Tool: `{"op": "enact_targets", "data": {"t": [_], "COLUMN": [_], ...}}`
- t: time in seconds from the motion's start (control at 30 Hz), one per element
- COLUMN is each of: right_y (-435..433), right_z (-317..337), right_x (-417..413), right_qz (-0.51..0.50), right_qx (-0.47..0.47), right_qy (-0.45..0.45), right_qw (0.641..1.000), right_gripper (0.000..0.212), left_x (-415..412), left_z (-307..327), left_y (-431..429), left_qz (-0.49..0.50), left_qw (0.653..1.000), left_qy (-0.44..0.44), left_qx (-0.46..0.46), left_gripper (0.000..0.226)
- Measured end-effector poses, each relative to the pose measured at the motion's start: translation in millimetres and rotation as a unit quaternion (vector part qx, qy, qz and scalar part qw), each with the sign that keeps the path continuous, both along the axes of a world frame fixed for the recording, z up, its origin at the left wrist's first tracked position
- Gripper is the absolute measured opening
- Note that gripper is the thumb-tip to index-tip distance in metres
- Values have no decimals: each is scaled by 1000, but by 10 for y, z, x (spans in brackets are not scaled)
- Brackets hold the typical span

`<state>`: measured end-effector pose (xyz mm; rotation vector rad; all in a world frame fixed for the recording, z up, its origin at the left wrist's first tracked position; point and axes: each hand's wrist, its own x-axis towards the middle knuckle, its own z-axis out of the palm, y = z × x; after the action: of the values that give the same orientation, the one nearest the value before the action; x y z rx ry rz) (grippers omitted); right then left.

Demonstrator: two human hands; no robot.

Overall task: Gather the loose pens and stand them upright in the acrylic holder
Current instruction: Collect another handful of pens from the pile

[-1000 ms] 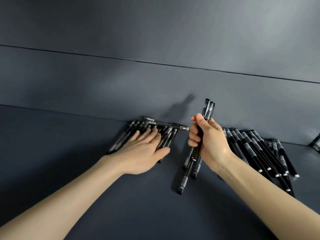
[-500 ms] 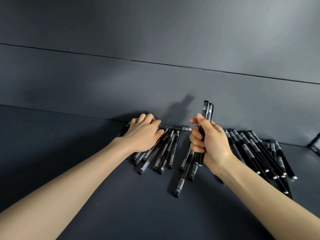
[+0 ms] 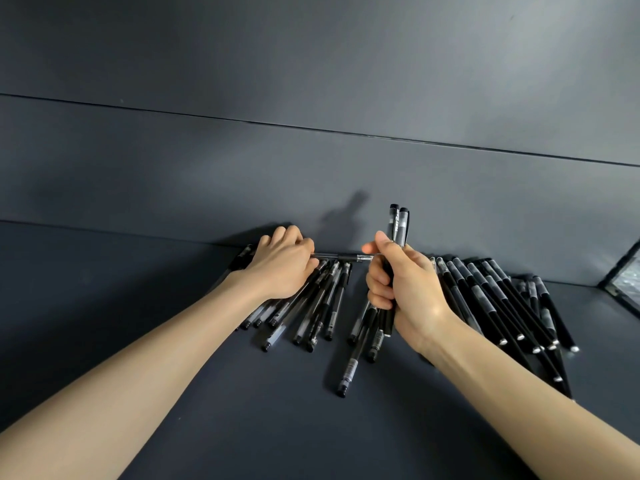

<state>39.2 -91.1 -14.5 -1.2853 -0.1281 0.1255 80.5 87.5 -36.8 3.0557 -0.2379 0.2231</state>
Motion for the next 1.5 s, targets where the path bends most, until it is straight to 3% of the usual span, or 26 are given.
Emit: {"op": "enact_targets", "data": {"t": [0.17, 0.37, 0.5, 0.7, 0.83, 0.93, 1.07, 1.2, 1.5], "right_y": [-15, 3, 10, 37, 75, 98, 83, -15, -132], "right_z": [-3, -16, -10, -5, 0, -5, 17, 30, 63], "right_x": [3, 1, -15, -38, -72, -98, -103, -114, -175], "right_qz": [-6, -10, -6, 4, 12, 15, 18, 8, -27], "right_qx": [0, -14, -31, -45, -38, -38, -30, -34, -21], "right_qy": [6, 8, -3, -4, -3, -4, -5, -9, -17], "right_qw": [1000, 1000, 999, 999, 999, 999, 999, 999, 999], "right_gripper": [25, 25, 26, 26, 26, 26, 26, 26, 26], "left_x": [-2, 50, 0, -438, -723, -859, -995, -1089, -1116], "left_z": [1, 8, 111, 285, 224, 151, 16, -65, -85], "left_y": [-10, 9, 39, 179, 193, 126, 51, -60, -183], "left_qz": [-13, -9, -10, 8, 18, 3, -33, -64, -106], "left_qw": [997, 999, 996, 982, 979, 986, 998, 989, 987], "left_qy": [-64, -38, -76, -90, -67, -62, 13, 123, 112], "left_qx": [-29, -33, -35, -167, -192, -157, -55, -45, -36], "left_gripper": [25, 28, 27, 24, 26, 33, 71, 65, 57]}}
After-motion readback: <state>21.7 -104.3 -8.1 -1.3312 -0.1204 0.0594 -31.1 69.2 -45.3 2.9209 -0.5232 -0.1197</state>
